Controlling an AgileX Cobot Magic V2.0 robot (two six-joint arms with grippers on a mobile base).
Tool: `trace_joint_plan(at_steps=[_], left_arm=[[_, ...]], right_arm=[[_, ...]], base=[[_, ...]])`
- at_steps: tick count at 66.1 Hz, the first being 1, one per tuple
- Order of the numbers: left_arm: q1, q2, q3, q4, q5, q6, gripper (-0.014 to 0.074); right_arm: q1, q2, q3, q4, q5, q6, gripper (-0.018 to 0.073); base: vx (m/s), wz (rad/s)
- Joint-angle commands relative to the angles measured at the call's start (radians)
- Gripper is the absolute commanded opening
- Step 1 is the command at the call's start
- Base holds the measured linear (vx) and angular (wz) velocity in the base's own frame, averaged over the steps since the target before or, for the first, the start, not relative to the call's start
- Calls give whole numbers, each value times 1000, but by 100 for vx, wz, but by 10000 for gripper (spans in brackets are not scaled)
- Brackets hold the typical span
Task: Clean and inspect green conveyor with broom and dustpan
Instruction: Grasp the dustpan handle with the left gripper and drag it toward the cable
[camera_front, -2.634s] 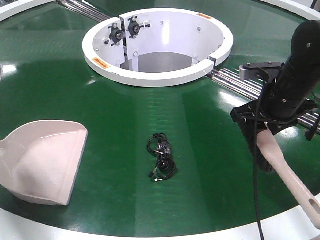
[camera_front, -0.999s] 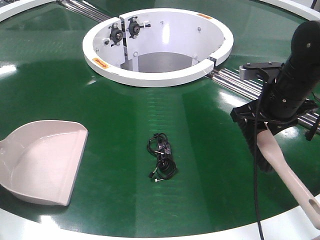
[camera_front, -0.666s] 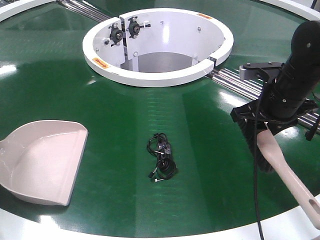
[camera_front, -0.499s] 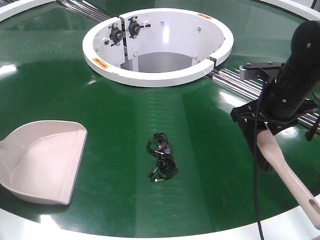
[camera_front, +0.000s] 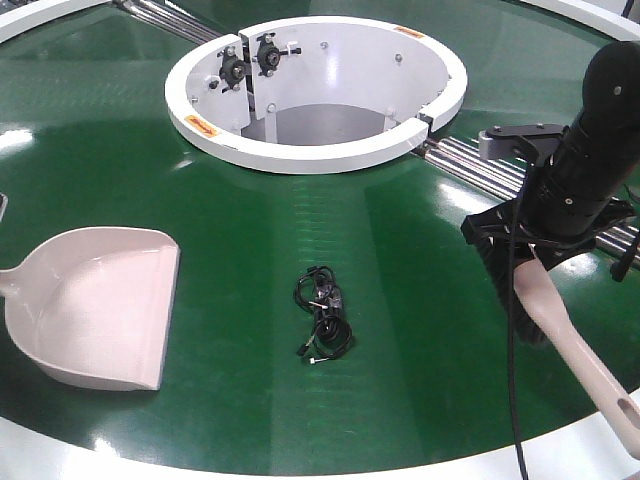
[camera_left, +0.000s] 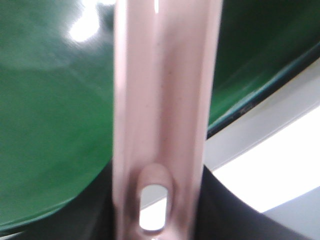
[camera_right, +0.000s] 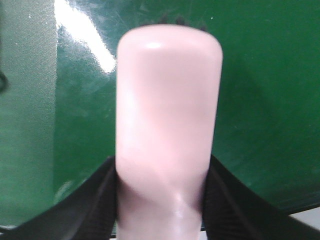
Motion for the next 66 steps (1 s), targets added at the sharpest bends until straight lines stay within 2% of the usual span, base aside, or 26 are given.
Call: trace_joint_plan(at_steps=[1,33,66], left_arm=[[-36,-67,-29,-14,41,-15,-8],[-191,-69,-29,-42,41,-171,-8],[-289,-69,-29,-94,41,-232,-8]], right_arm=[[-4,-50,-26,-2,53,-10,-3],[-4,-50,-26,-2,53,-10,-3],[-4,-50,-26,-2,53,-10,-3]], base=[[0,0],[0,0],[0,0]])
